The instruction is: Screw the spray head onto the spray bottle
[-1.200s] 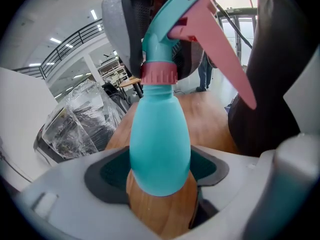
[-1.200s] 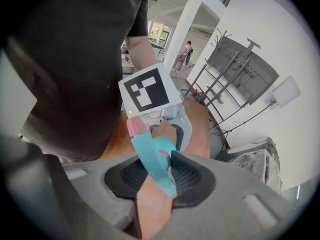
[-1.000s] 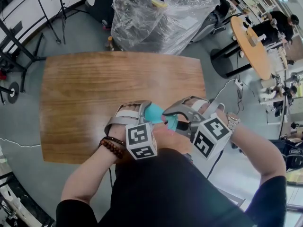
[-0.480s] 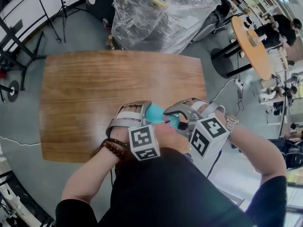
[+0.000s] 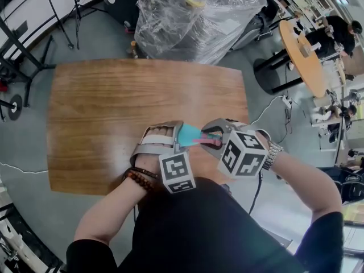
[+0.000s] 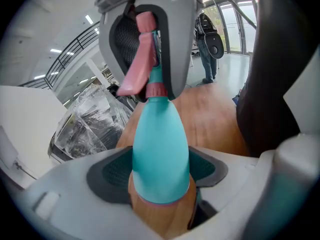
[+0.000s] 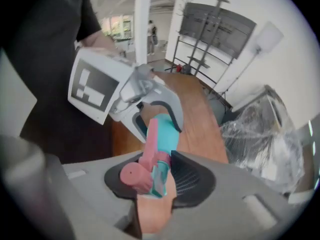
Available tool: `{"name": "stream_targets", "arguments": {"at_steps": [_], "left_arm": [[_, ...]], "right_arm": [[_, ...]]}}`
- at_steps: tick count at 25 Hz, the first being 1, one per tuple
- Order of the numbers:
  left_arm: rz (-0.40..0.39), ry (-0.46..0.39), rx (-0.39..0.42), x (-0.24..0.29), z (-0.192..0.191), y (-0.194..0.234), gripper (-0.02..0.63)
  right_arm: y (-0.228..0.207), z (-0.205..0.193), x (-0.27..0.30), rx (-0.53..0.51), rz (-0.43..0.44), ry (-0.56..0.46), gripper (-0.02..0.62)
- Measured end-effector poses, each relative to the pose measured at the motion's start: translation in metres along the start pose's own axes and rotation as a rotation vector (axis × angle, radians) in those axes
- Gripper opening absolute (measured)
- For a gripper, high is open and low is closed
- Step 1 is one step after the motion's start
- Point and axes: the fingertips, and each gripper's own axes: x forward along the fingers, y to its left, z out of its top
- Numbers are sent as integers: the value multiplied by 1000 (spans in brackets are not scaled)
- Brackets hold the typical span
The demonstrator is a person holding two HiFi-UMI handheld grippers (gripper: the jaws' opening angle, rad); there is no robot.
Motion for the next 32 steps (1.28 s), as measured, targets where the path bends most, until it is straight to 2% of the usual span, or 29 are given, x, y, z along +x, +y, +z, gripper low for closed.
{"name": "stream_targets", "arguments": {"at_steps": [2, 4, 8, 9, 10, 11, 14, 16, 21, 26, 28, 30, 31, 32], "left_arm": [[11, -5, 15, -1, 1, 0, 364], [27, -11, 33, -2, 1, 0, 364], [62, -31, 51, -5, 4, 5, 362], [69, -33, 53, -5, 5, 8, 362], [71, -35, 54, -5, 6, 9, 362], [64, -37, 50, -4, 7, 9, 362], [25, -53, 9, -3, 9, 3, 362], [13, -74, -24, -4, 12, 3, 362], [14, -124, -75, -7, 18, 9, 362], [32, -148, -101, -8, 11, 15, 362], [33, -159, -117, -8, 8, 18, 364], [35, -171, -126, -8, 6, 21, 363], [35, -178, -128, -9, 5, 22, 363], [33, -183, -129, -9, 4, 23, 364]], "right_arm": [[-4, -2, -1, 222, 68, -46, 120], [-9, -4, -1, 489, 158, -97, 120], [-21, -9, -5, 1159, 409, -238, 121], [-23, -12, -6, 1299, 453, -260, 121], [-25, -17, -6, 1393, 468, -266, 121], [-27, -21, -7, 1439, 462, -263, 123], [-27, -16, -7, 1396, 438, -292, 124], [-28, -11, -9, 1338, 409, -310, 167], [-28, -9, -20, 1278, 393, -349, 241], [-25, -15, -42, 1178, 360, -367, 263], [-22, -21, -48, 1088, 327, -342, 266], [-21, -26, -57, 954, 264, -311, 265], [-22, -27, -63, 845, 207, -293, 265], [-24, -26, -69, 694, 129, -267, 265]]}}
